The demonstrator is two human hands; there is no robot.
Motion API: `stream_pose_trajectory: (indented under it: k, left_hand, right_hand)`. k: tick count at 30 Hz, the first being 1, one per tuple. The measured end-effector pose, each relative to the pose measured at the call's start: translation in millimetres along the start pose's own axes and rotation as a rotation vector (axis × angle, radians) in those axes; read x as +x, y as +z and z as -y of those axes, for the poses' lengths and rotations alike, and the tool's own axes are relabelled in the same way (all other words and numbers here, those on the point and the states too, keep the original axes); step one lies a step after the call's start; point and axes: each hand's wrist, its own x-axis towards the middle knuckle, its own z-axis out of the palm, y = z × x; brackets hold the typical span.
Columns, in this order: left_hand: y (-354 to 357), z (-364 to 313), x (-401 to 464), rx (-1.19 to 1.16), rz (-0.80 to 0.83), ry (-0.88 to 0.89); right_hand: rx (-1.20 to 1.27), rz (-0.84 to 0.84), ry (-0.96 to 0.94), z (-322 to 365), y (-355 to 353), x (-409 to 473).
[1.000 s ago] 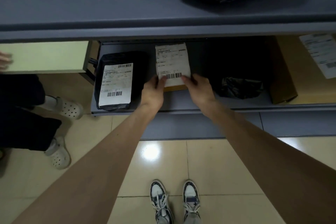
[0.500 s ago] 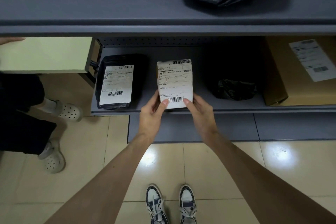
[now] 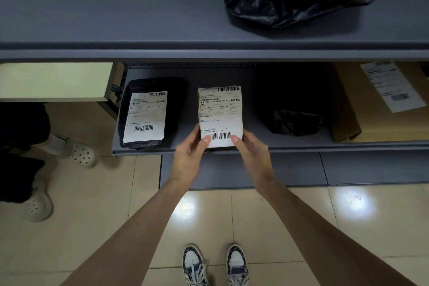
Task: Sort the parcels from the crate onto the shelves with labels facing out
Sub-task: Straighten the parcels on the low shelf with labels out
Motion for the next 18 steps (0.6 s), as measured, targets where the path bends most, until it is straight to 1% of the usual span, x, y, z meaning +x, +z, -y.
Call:
stream_pose_trajectory:
  k: [4, 8, 11, 18]
  left_hand:
    - [-1, -2, 8, 0.036, -0.007, -0.020]
    - [2, -14, 20, 0.123, -0.066, -0.034]
    - [7, -22, 30, 0.151, -0.100, -0.052]
    - [1, -30, 50, 0.183, -0.097, -0.091]
  right_hand:
    - [-0.037, -0.008, 0.001, 4, 2, 8]
    - [-0.188, -0.059, 0.020, 14, 5, 25]
    - [-0.236, -0.076, 0.052, 18, 8, 38]
    - [-0.308, -0.079, 0.098, 28, 17, 58]
